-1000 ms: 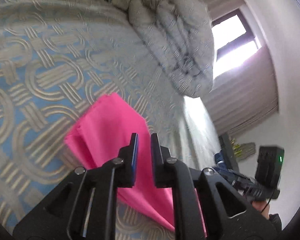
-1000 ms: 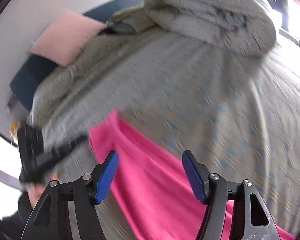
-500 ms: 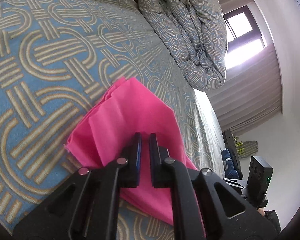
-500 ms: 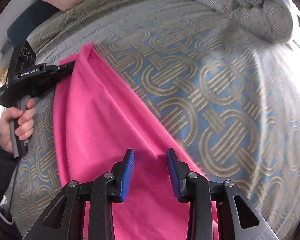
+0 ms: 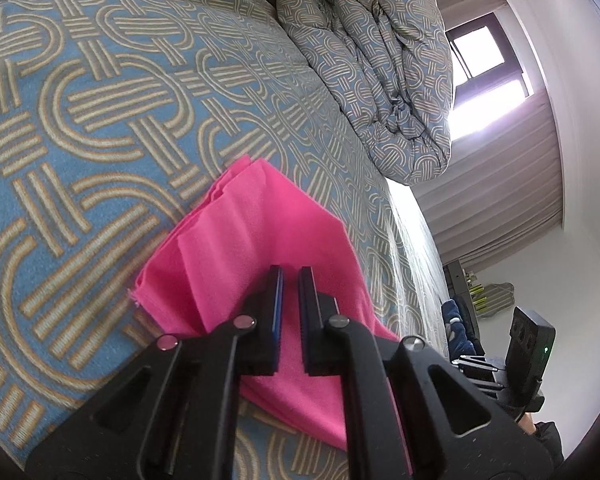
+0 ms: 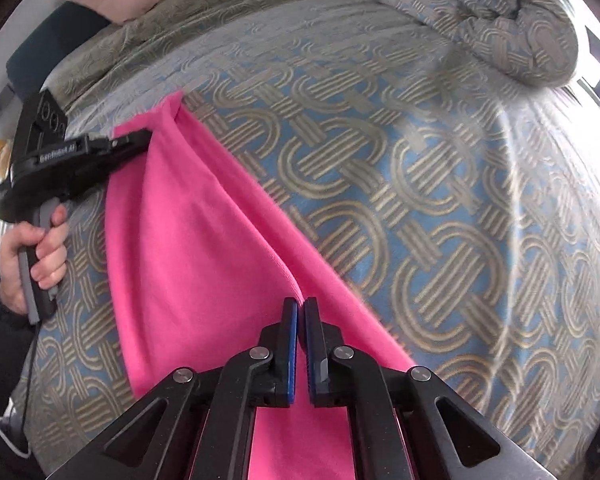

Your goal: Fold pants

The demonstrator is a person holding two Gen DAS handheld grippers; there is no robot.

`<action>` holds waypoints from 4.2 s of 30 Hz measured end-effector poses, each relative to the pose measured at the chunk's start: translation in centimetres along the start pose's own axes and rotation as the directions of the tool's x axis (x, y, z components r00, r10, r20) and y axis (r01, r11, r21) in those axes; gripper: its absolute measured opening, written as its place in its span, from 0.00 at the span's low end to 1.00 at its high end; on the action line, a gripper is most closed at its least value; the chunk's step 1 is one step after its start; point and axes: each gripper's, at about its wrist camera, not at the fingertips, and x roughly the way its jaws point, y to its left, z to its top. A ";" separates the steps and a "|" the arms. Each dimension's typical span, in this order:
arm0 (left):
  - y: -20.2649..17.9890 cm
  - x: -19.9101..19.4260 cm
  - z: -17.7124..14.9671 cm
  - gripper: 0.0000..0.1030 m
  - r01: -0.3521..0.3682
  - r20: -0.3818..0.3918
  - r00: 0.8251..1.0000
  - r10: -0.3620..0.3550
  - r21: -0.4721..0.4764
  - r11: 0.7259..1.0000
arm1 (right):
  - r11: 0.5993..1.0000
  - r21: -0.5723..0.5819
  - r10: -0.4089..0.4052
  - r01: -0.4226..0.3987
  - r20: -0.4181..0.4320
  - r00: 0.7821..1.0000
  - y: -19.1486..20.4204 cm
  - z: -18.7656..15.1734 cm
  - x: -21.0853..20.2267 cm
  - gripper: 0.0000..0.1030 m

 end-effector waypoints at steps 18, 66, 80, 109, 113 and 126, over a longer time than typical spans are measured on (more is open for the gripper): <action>-0.5 -2.6 0.7 0.08 -0.195 0.122 0.974 0.189 0.042 0.980 | 0.973 0.228 -0.072 0.028 0.189 0.979 -5.4 -3.4 -7.7 0.31; -7.0 2.9 -2.7 0.20 -0.268 0.110 0.962 0.249 0.213 0.940 | 0.930 0.265 -0.277 0.256 0.045 0.960 -13.7 -15.1 -8.0 0.03; -9.1 -2.5 -3.6 0.34 -0.297 0.191 0.947 0.257 0.223 0.929 | 0.786 0.603 -0.353 0.136 0.257 0.900 -8.8 -30.1 -21.7 0.28; -14.6 5.6 -7.4 0.16 -0.435 0.059 0.872 0.485 0.546 0.716 | 0.275 0.921 -0.426 -0.276 0.374 0.824 -23.8 -50.0 -17.6 0.00; -17.6 1.2 -11.0 0.52 -0.316 0.037 0.933 0.357 0.558 0.767 | 0.260 0.928 -0.459 -0.267 0.362 0.811 -20.0 -50.1 -19.7 0.26; -29.8 -0.5 -35.3 0.52 0.478 -0.545 0.829 -0.125 0.574 0.664 | 0.209 0.885 -0.429 -0.417 0.466 0.774 -12.0 -57.5 -22.3 0.48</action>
